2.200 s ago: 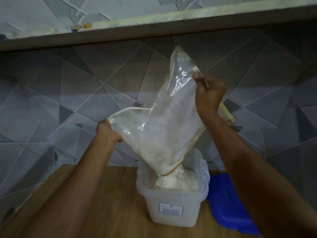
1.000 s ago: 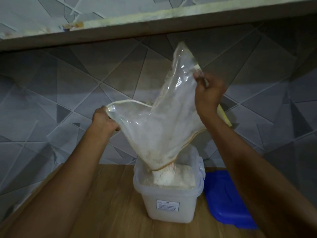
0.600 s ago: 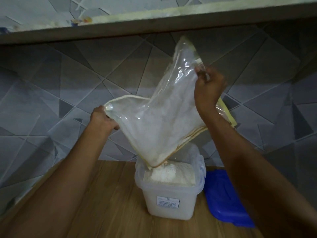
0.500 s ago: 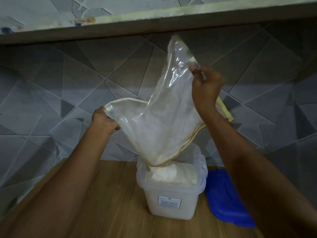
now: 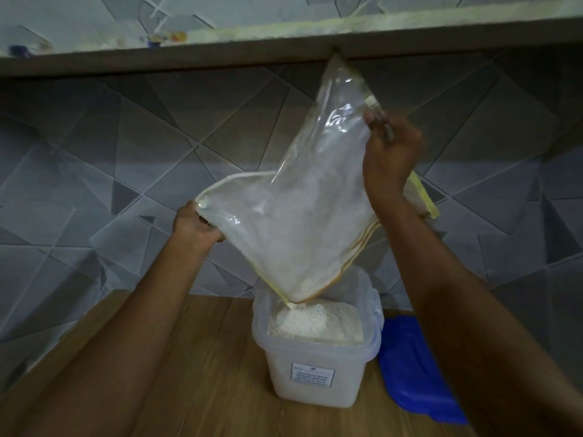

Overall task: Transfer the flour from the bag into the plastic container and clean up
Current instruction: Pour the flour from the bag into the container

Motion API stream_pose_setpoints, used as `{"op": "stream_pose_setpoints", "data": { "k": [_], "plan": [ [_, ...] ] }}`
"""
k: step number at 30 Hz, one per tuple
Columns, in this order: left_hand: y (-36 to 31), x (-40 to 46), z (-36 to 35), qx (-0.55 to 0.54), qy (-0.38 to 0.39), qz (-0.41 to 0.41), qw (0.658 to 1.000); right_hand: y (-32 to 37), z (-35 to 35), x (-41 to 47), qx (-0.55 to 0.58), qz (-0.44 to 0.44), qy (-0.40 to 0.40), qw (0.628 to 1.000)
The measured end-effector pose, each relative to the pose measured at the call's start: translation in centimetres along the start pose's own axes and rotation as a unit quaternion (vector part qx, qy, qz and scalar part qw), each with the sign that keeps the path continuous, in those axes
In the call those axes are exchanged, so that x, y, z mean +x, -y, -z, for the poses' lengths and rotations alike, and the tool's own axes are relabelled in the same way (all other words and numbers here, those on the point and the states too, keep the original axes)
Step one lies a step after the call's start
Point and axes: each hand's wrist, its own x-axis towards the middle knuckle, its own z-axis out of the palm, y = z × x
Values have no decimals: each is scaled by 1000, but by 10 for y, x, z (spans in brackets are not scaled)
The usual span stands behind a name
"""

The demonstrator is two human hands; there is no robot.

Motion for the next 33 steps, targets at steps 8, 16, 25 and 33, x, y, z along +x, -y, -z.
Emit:
{"op": "stream_pose_setpoints", "data": {
  "k": [8, 16, 25, 33],
  "plan": [
    [6, 29, 27, -58, 24, -1, 998, -4, -1, 11, -20, -32, 1, 999],
    [18, 30, 33, -23, 43, -27, 998, -7, 1, 11, -41, -24, 14, 999],
    [19, 50, 38, -136, 54, -9, 989, -6, -5, 16, -5, -73, 36, 997],
    [20, 55, 35, -146, 65, -21, 987, -4, -1, 19, -31, -69, 41, 996]
  ]
}}
